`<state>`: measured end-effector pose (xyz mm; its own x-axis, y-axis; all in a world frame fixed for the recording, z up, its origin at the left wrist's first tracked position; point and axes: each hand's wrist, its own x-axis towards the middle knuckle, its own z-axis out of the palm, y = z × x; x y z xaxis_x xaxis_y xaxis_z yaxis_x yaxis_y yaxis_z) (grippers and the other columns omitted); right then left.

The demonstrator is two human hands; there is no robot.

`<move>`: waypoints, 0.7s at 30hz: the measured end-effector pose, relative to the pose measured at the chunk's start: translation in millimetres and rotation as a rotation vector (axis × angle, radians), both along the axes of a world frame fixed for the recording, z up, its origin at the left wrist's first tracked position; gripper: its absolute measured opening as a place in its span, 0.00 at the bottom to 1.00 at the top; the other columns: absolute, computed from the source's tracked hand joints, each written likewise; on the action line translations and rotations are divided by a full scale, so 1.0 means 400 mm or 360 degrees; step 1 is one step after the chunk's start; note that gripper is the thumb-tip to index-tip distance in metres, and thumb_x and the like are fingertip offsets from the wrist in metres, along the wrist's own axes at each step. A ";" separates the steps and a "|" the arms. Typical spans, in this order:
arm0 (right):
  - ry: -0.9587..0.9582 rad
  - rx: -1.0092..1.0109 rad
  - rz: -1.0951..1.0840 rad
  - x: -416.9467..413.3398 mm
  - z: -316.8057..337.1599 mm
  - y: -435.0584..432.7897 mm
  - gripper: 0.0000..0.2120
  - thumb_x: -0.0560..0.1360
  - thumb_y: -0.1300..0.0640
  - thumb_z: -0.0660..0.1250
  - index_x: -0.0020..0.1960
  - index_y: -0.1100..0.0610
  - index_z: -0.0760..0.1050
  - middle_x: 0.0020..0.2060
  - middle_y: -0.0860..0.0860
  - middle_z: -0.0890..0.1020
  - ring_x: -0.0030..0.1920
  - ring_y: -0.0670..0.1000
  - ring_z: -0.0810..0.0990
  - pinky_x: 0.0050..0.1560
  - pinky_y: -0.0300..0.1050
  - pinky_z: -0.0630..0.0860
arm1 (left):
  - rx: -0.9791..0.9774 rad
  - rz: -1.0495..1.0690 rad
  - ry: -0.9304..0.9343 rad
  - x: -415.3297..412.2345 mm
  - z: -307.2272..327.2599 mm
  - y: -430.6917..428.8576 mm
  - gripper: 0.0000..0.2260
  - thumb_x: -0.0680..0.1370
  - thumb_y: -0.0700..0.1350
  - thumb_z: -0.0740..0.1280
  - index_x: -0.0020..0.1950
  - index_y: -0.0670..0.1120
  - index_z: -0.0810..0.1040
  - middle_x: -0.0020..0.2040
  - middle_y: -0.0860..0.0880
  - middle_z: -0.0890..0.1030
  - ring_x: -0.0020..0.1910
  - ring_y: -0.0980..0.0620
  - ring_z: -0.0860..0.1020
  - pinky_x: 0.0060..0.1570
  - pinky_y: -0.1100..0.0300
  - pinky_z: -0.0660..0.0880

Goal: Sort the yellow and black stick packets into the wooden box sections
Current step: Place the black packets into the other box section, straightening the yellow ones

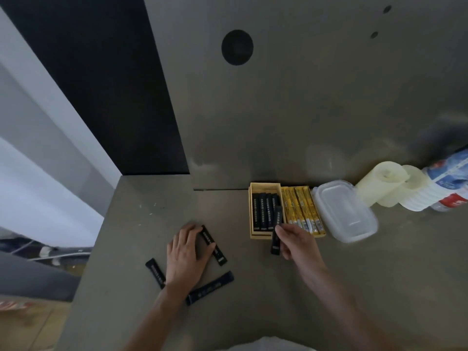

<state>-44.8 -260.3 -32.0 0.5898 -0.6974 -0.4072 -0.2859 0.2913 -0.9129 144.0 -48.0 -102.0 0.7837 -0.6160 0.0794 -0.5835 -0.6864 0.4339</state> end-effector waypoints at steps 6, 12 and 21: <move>0.0113 -0.0429 0.0075 0.105 0.037 -0.070 0.09 0.79 0.54 0.70 0.53 0.60 0.81 0.40 0.54 0.86 0.35 0.46 0.83 0.31 0.39 0.79 | -0.0044 -0.0003 0.0031 -0.001 0.004 0.002 0.25 0.76 0.66 0.63 0.69 0.56 0.70 0.71 0.56 0.69 0.70 0.54 0.68 0.69 0.54 0.65; 0.0465 -0.0700 0.0339 0.187 0.014 -0.099 0.08 0.78 0.56 0.71 0.55 0.56 0.76 0.41 0.49 0.84 0.35 0.48 0.85 0.28 0.39 0.80 | -0.0074 -0.0015 0.0052 0.001 0.005 0.005 0.26 0.76 0.67 0.61 0.69 0.56 0.70 0.71 0.57 0.68 0.70 0.54 0.68 0.70 0.53 0.66; 0.0578 -0.1094 0.0448 0.188 -0.015 -0.091 0.07 0.76 0.51 0.72 0.50 0.54 0.80 0.42 0.46 0.84 0.37 0.44 0.84 0.37 0.38 0.81 | -0.0110 -0.0014 0.0069 0.002 0.012 0.003 0.26 0.76 0.66 0.63 0.71 0.56 0.69 0.70 0.60 0.71 0.70 0.56 0.68 0.69 0.54 0.66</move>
<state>30.3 -296.5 -37.8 0.6933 -0.7064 -0.1425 -0.5765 -0.4251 -0.6978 144.9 -46.8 -97.1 0.7821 -0.6169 0.0881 -0.5689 -0.6490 0.5051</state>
